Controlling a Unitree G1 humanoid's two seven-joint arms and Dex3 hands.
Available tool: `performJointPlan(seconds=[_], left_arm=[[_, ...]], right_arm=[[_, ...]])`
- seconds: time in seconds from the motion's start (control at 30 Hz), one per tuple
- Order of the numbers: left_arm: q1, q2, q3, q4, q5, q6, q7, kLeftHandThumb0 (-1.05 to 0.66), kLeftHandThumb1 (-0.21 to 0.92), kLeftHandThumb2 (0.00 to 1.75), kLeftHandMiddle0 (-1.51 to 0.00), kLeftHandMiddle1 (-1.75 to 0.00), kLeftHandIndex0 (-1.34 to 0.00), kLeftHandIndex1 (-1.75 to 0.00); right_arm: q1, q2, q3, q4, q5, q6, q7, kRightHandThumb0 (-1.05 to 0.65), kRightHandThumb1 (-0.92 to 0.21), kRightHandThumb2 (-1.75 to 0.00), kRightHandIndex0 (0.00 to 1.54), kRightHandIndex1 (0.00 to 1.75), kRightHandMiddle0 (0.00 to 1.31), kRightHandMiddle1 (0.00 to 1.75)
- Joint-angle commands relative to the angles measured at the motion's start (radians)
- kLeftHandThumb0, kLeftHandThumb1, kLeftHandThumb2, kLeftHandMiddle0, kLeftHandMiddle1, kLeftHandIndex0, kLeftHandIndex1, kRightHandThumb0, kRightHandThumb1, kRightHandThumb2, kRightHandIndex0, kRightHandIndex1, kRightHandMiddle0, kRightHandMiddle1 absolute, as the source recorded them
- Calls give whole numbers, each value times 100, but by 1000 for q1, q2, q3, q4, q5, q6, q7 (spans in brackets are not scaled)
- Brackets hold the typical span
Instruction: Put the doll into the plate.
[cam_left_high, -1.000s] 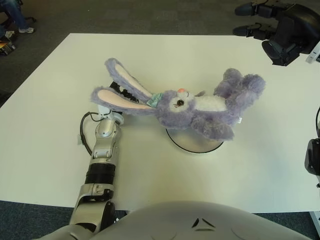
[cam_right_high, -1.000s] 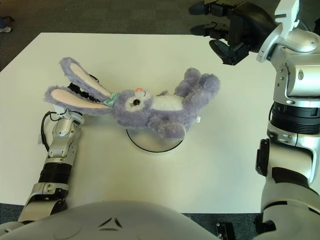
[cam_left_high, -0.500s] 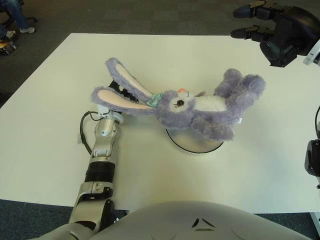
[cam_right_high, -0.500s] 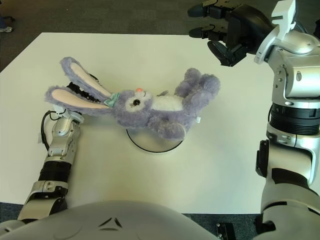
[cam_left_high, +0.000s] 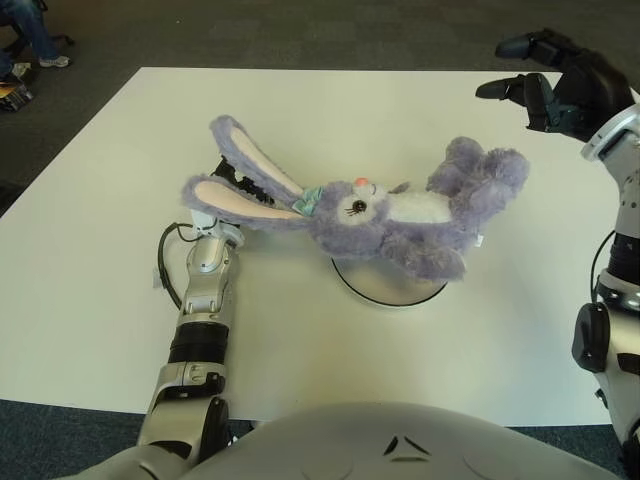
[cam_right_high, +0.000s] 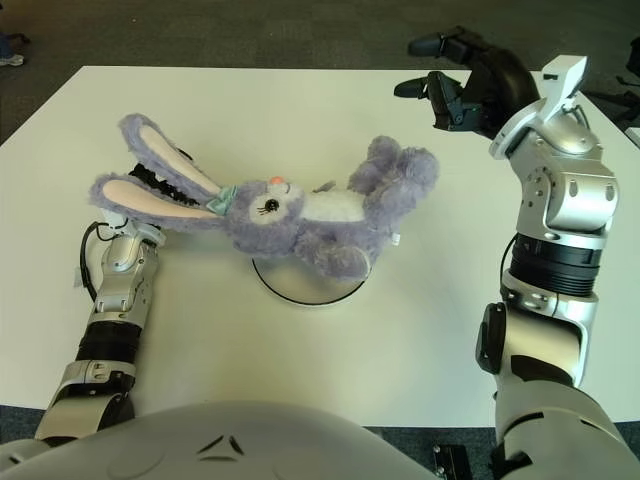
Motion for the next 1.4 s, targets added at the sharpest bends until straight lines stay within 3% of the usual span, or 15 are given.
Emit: performJointPlan(seconds=[0.0, 0.1, 0.33, 0.77, 1.37], left_arm=[[40, -16, 3, 33, -5, -8, 4, -41, 55, 102, -106, -175, -43, -175], [39, -18, 5, 32, -6, -5, 7, -41, 55, 102, -106, -175, -43, -175], [39, -23, 12, 31, -5, 6, 15, -41, 56, 102, -107, -175, -43, -175], [37, -25, 18, 31, -3, 18, 24, -41, 56, 101, -105, -175, -42, -175], [32, -25, 27, 42, -2, 25, 25, -40, 57, 99, -103, -175, -41, -175]], right_arm=[[30, 7, -21, 80, -36, -126, -38, -1, -40, -120, 47, 170, 44, 171], [46, 8, -30, 146, -55, -203, -58, 0, -36, -126, 48, 173, 45, 173], [73, 38, -29, 156, -59, -291, -106, -1, -32, -132, 50, 175, 48, 175], [126, 67, -34, 252, -50, -431, -98, -1, -26, -139, 54, 175, 53, 175], [234, 172, 35, 188, -72, -375, -215, -1, -26, -139, 54, 175, 53, 175]])
